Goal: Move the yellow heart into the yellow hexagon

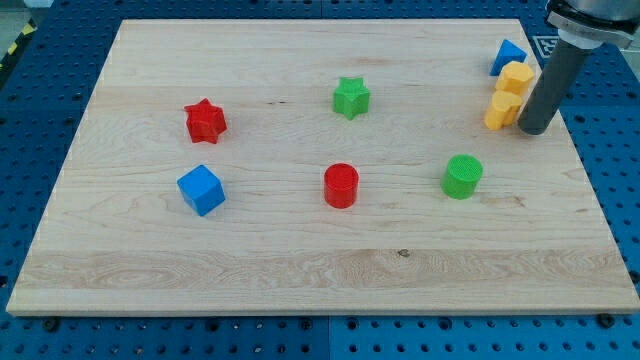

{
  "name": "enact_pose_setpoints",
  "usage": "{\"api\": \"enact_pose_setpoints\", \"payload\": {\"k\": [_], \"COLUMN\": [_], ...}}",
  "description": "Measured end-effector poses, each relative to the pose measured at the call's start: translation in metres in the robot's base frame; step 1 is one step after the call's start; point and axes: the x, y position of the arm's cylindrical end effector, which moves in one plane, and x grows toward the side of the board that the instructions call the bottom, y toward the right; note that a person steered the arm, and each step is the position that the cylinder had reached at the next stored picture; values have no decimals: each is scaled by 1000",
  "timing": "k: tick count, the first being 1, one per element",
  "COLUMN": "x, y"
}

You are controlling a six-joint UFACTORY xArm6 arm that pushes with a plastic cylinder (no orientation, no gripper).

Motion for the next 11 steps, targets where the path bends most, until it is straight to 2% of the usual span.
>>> {"api": "enact_pose_setpoints", "payload": {"k": [1, 2, 3, 5, 6, 9, 11], "x": [19, -3, -16, -14, 0, -10, 20], "y": [-35, -64, -60, -55, -55, -49, -30]}}
